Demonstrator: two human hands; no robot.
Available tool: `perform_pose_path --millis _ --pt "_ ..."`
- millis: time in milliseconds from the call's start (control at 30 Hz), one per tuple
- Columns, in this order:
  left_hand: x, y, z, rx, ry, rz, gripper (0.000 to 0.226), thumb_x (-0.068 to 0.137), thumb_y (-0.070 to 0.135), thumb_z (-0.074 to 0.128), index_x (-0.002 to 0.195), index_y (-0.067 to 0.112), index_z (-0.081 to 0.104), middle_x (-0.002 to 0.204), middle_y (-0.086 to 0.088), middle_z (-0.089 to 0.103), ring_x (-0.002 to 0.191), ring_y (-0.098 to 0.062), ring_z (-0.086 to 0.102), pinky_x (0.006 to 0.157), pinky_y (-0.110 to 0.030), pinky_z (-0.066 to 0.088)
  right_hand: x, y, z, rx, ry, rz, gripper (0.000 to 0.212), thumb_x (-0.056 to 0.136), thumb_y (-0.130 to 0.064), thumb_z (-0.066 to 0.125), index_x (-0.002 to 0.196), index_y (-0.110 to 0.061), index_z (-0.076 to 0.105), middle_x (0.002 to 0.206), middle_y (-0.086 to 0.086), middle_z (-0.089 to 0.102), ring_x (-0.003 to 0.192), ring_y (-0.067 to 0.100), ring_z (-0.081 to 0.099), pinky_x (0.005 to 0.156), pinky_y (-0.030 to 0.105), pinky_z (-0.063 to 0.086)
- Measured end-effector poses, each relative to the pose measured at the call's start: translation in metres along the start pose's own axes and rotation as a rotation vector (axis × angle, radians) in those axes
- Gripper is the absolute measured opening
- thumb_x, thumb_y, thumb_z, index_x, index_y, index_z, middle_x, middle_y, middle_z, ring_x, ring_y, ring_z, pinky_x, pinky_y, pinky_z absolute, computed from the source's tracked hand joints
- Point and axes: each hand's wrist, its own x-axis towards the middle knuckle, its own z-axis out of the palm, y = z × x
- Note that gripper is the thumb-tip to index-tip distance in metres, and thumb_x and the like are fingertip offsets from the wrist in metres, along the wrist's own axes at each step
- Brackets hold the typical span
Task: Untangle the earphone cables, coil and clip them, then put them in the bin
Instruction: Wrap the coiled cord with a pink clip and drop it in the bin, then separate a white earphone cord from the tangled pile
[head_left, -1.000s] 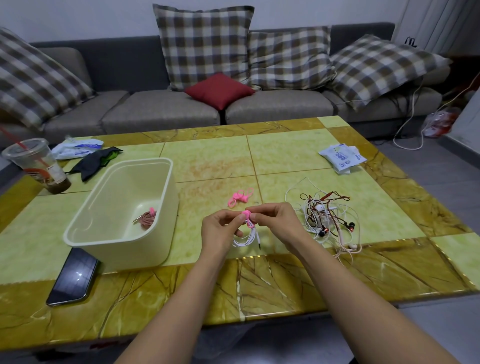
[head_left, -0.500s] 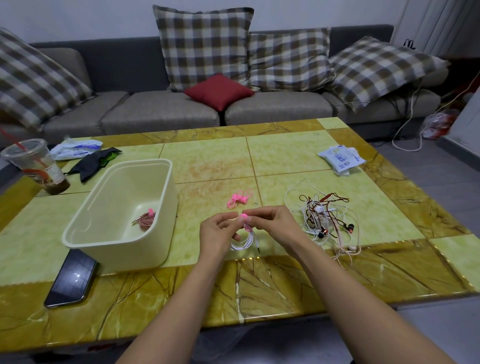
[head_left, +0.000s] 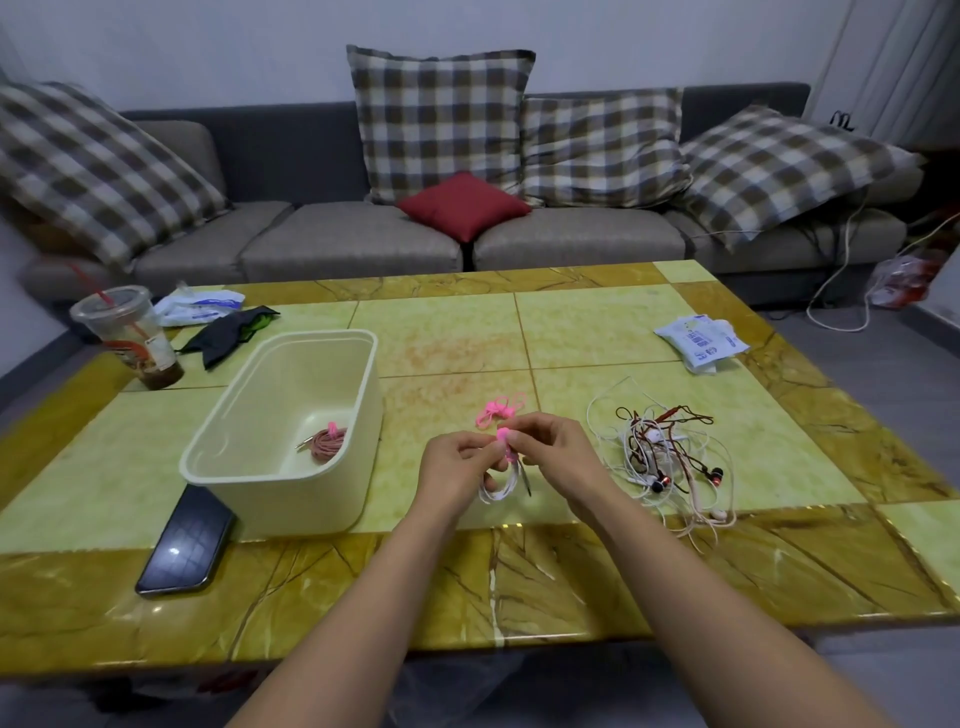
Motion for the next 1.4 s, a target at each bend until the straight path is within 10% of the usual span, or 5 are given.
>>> perform_pose_path --millis 333,500,733,967,1400 --pt "-0.005 0.061 -0.057 0.083 0.311 0.272 0.028 0.093 0.038 0.063 0.089 0.011 0.069 0.061 0.002 0.067 0.052 -0.011 0.059 0.053 -0.027 0.047 0.002 -0.042 0.047 0.109 -0.078 0.062 0.029 0.104 -0.024 0.046 0.124 -0.011 0.064 0.105 0.008 0.070 0.083 0.016 0.066 0.072 0.027 0.053" --pt "0.001 0.080 -0.114 0.310 0.644 0.344 0.023 0.095 0.040 0.056 0.102 0.021 0.067 0.095 0.004 0.070 0.091 -0.015 0.064 0.082 -0.039 0.053 -0.003 -0.053 0.090 0.022 -0.232 0.095 0.031 0.103 -0.023 0.047 0.131 -0.014 0.057 0.120 0.008 0.065 0.090 0.016 0.067 0.076 0.029 0.055" --pt "0.000 0.058 -0.139 1.202 0.262 -0.182 0.048 0.096 0.049 0.048 0.134 0.020 0.053 0.139 -0.012 0.048 0.130 -0.033 0.036 0.104 -0.040 0.031 -0.007 -0.052 0.118 -0.095 -0.375 0.104 0.033 0.103 -0.023 0.048 0.135 -0.018 0.053 0.124 0.000 0.063 0.102 0.017 0.067 0.088 0.033 0.055" --pt "0.006 0.059 -0.077 0.831 0.342 0.489 0.020 0.093 0.018 0.053 0.104 0.022 0.069 0.109 0.001 0.063 0.097 -0.017 0.055 0.080 -0.028 0.040 0.002 -0.035 0.065 -0.343 -0.315 0.170 0.024 0.100 -0.017 0.050 0.120 -0.012 0.064 0.107 0.006 0.070 0.084 0.012 0.067 0.071 0.025 0.052" --pt "0.087 -0.016 0.031 1.101 -0.056 0.169 0.036 0.093 0.018 0.049 0.127 0.029 0.046 0.119 -0.007 0.056 0.080 -0.025 0.055 0.066 -0.032 0.043 0.019 0.031 -0.050 -0.558 -0.084 0.338 0.023 0.096 -0.013 0.054 0.117 -0.009 0.064 0.090 0.007 0.064 0.078 0.023 0.061 0.077 0.041 0.055"
